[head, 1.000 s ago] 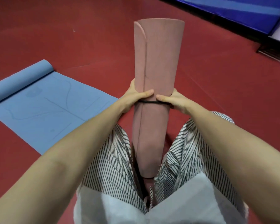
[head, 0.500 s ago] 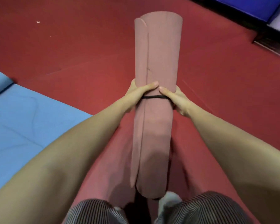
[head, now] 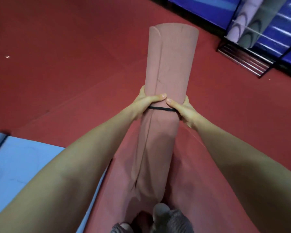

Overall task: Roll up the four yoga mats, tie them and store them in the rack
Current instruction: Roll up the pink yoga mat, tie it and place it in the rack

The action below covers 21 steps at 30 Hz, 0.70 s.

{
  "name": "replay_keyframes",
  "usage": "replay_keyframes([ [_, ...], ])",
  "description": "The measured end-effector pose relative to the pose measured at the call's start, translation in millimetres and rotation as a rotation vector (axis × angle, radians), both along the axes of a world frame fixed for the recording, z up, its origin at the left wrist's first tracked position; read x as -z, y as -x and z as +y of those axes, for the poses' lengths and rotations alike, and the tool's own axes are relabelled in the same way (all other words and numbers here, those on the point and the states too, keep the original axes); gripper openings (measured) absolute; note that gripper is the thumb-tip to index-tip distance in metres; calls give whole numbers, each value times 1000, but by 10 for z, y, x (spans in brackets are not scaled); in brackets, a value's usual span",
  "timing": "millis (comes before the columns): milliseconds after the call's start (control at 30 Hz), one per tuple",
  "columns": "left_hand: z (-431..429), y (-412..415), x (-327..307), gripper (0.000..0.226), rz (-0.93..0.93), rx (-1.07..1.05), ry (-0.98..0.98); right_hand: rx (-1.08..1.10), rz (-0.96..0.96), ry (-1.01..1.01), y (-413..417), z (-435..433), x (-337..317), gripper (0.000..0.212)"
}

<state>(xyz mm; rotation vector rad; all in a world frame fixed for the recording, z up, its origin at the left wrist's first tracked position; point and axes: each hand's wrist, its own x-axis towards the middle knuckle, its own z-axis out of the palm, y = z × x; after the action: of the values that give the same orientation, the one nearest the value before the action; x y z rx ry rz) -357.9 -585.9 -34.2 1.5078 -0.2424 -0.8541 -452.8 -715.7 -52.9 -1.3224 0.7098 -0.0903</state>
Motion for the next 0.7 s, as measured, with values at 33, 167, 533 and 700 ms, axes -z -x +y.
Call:
replay_keyframes([
  [33,-166,18,-266,94,-2,20,-1,10,1,-7,45,-138,-274,74],
  [167,-824,38,-1218,126,-73,81,-50,81,-17,-10,182,-735,-1281,76],
  [533,-2449,4,-2592,75,-115,211,195,205,-130,132,266,-2210,-2761,111],
  [700,-3143,-238,-2675,73,-137,260,213,291,-142,141,68,-2804,-2858,116],
])
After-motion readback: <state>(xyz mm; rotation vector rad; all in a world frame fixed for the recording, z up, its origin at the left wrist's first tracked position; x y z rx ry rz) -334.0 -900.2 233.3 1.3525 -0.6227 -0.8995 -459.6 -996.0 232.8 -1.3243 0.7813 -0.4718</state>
